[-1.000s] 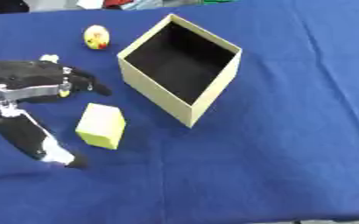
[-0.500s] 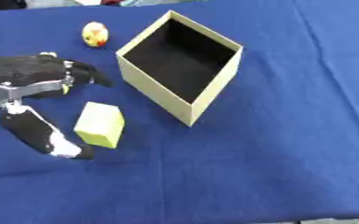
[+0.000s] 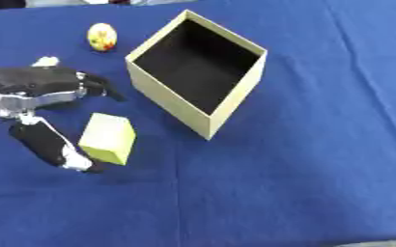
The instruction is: Pick up objects on the table and place them in the box.
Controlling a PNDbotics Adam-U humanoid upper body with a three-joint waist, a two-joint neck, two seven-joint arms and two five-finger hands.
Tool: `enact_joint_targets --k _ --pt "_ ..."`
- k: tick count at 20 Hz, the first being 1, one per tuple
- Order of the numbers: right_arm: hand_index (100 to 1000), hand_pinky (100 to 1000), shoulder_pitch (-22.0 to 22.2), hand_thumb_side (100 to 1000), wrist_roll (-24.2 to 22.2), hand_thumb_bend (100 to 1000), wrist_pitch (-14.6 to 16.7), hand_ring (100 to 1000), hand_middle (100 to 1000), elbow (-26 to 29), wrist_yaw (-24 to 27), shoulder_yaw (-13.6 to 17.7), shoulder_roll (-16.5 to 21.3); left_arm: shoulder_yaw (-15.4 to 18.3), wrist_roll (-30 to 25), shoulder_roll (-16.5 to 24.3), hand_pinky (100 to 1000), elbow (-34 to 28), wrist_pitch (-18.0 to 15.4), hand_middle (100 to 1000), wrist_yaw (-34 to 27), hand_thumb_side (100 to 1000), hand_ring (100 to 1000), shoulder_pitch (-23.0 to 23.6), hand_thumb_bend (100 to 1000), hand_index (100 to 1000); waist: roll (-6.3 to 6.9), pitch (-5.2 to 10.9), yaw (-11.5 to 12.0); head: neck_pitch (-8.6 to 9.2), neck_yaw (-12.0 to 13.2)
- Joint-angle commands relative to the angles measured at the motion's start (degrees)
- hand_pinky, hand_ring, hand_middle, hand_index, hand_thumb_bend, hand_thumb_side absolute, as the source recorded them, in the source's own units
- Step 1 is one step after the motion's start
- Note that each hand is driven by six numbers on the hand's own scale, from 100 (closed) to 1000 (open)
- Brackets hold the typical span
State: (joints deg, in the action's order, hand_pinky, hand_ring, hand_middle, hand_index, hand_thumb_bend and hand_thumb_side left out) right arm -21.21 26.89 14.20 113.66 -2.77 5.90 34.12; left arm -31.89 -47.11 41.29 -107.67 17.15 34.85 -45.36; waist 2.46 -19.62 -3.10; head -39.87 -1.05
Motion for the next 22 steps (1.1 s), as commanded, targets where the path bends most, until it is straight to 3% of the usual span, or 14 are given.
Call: enact_joint_targets --k 1,13,22 --pt "779 831 -0.72 836 -0.11 100 0.1 733 695 0.93 0.64 0.22 1.28 0.36 0.05 0.48 1000 1.29 -0.42 869 0.99 429 918 -0.77 593 927 -0.15 0.83 -0.12 0.68 0.29" --pt "779 833 -0.78 837 -0.24 100 0.17 734 695 0.93 0.77 0.26 1.05 -0.47 1.27 -1.14 986 5.4 -2.23 784 2.53 432 887 -1.07 558 878 -0.19 0.2 -0.56 1.21 0.66" --pt "779 834 -0.57 838 0.11 100 0.13 734 694 0.93 0.82 0.44 0.96 -1.07 1.13 -1.59 930 5.63 -2.93 630 2.22 419 802 -1.06 504 773 -0.2 0.11 -0.69 1.28 0.65"
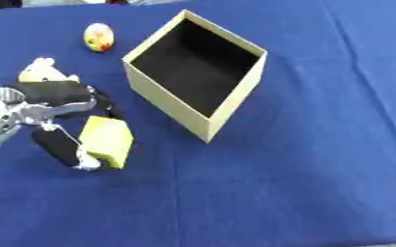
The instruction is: Pick up objects on the table and place them in the box.
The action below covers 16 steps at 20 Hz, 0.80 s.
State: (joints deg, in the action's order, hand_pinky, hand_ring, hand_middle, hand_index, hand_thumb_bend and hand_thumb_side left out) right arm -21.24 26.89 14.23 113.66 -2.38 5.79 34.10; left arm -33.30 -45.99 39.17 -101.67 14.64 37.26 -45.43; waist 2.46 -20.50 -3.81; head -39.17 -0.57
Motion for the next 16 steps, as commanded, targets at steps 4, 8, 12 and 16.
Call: enact_joint_targets --k 4,8,12,16 --pt "779 834 -0.5 836 0.28 100 0.17 735 694 0.93 0.47 0.59 0.95 0.3 0.15 0.55 898 -0.28 -0.93 604 0.23 386 771 -0.94 434 749 -0.19 1.05 -0.01 0.66 0.17" --pt "779 835 -0.46 836 0.43 100 0.3 735 694 0.93 0.52 0.64 0.91 0.2 0.26 0.46 852 0.06 -1.28 575 0.61 341 736 -0.85 350 723 -0.23 1.1 -0.08 0.71 0.15" --pt "780 835 -0.32 836 0.56 100 0.34 735 694 0.93 0.58 0.68 0.9 0.22 0.18 0.53 831 -0.09 -1.57 557 0.63 302 714 -0.72 281 705 -0.26 1.21 -0.01 0.62 0.08" --pt "780 836 -0.16 836 0.63 100 0.31 735 694 0.93 0.62 0.7 0.89 0.36 -0.15 0.88 825 -1.15 -1.68 553 0.16 255 708 -0.96 227 702 -0.24 1.46 0.26 0.51 -0.03"
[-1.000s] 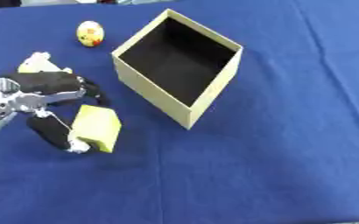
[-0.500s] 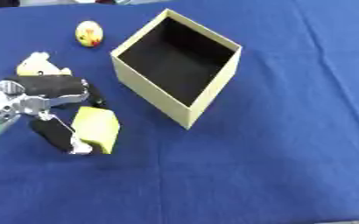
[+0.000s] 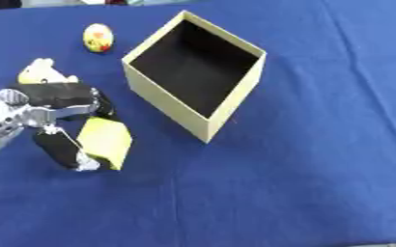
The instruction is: Pick up objects on the table and place them in the box.
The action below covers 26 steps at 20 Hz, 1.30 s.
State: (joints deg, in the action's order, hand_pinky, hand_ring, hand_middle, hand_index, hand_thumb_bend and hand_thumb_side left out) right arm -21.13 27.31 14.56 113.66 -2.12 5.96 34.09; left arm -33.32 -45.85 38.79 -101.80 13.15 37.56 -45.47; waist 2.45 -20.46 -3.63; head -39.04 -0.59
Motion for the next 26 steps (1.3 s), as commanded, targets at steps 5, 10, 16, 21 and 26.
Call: enact_joint_targets --k 5,10,16,21,26 --pt "780 836 -0.06 834 0.3 100 -0.08 736 694 0.93 0.32 0.61 0.97 1.46 -0.3 1.69 805 -2.66 0.48 530 -1.03 254 682 -1.1 166 677 -0.2 1.86 0.36 0.27 -0.27" --pt "780 836 0.12 832 0.38 100 -0.18 736 694 0.93 0.18 0.64 1.15 4.44 0.78 2.62 789 -7.32 1.7 515 -2.55 270 663 -2.62 101 661 0.08 2.44 0.68 0.13 -0.62" --pt "780 836 -0.14 828 0.34 100 -0.15 737 694 0.93 0.16 0.53 1.27 7.67 1.95 2.0 783 -11.08 3.24 503 -3.49 280 645 -5.91 100 645 0.21 2.87 0.64 0.03 -0.83" --pt "779 836 -0.74 827 0.28 100 -0.04 737 694 0.93 0.25 0.41 1.28 10.13 4.38 0.15 772 -10.31 2.93 500 -5.4 292 630 -9.11 100 644 0.26 2.7 0.03 0.34 -0.62" --pt "779 836 -1.66 828 0.04 100 -0.04 737 694 0.93 0.72 0.14 1.18 10.62 5.59 -2.01 773 -5.02 1.08 503 -6.66 292 631 -12.62 100 647 0.47 2.3 -0.62 0.59 -0.26"
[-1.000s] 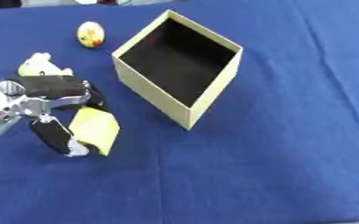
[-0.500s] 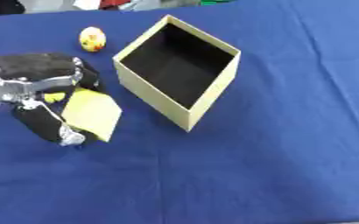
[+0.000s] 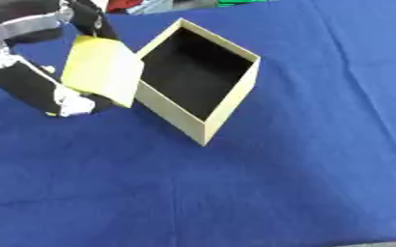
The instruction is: Pick up objects on the table and place them in the box.
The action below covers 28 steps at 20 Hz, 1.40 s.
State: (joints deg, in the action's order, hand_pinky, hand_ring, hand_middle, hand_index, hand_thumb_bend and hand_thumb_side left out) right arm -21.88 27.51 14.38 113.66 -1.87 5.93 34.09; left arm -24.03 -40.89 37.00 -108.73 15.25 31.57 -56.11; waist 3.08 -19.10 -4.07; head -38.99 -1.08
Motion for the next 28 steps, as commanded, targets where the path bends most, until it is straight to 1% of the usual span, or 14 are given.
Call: enact_joint_targets --k 1,7,14,15,18,21,25,26,28 --pt "779 837 -1.13 828 -0.23 100 0.1 737 694 0.93 0.55 0.11 1.16 1.55 0.85 -0.74 775 3.23 -1.67 504 -0.72 292 635 -2.79 100 648 -0.1 0.85 -0.32 0.62 0.38" --pt "779 836 -2.03 828 -0.47 100 0.17 737 693 0.93 0.85 -0.11 1.15 2.99 3.15 -3.55 778 10.41 -5.63 505 0.3 302 641 -6.46 100 647 0.24 0.32 -1.19 1.32 1.21" --pt "778 837 -3.64 830 -0.95 100 0.4 737 693 0.93 1.34 -0.52 0.58 4.39 9.29 -8.32 783 19.52 -9.27 514 3.87 329 647 -9.84 100 650 0.59 -0.87 -3.06 2.83 2.9" --pt "778 837 -3.9 830 -1.01 100 0.46 737 693 0.93 1.41 -0.57 0.53 4.43 10.31 -8.95 799 20.89 -10.02 534 4.52 345 668 -10.07 100 658 0.68 -1.1 -3.39 3.07 3.14" --pt "778 837 -5.05 831 -1.38 100 0.66 737 692 0.93 1.69 -0.9 0.33 4.78 14.08 -11.06 797 25.28 -12.15 534 6.59 351 667 -10.67 100 658 1.13 -2.04 -4.81 3.98 4.38" --pt "777 837 -5.84 833 -1.74 100 0.77 737 692 0.93 1.98 -1.12 0.13 5.24 17.46 -12.8 794 29.83 -14.23 540 8.26 370 665 -11.2 100 660 1.48 -2.76 -6.06 4.52 5.33" --pt "777 838 -6.16 836 -1.94 100 0.74 737 691 0.93 2.2 -1.13 -0.01 5.76 20.7 -14.14 794 34.76 -17.06 566 9.39 389 678 -11.42 100 665 1.94 -3.33 -6.91 4.87 5.59" --pt "777 838 -6.19 836 -1.95 100 0.72 736 691 0.93 2.22 -1.1 -0.05 5.78 21.23 -14.35 796 35.79 -17.65 574 9.53 396 683 -11.36 100 681 2.05 -3.44 -7.04 4.94 5.52" --pt "777 838 -6.24 837 -1.94 100 0.72 736 691 0.93 2.27 -1.06 -0.1 5.87 21.93 -14.7 799 37.76 -18.89 585 10.05 402 693 -11.17 100 683 2.23 -3.62 -7.29 5.01 5.45"
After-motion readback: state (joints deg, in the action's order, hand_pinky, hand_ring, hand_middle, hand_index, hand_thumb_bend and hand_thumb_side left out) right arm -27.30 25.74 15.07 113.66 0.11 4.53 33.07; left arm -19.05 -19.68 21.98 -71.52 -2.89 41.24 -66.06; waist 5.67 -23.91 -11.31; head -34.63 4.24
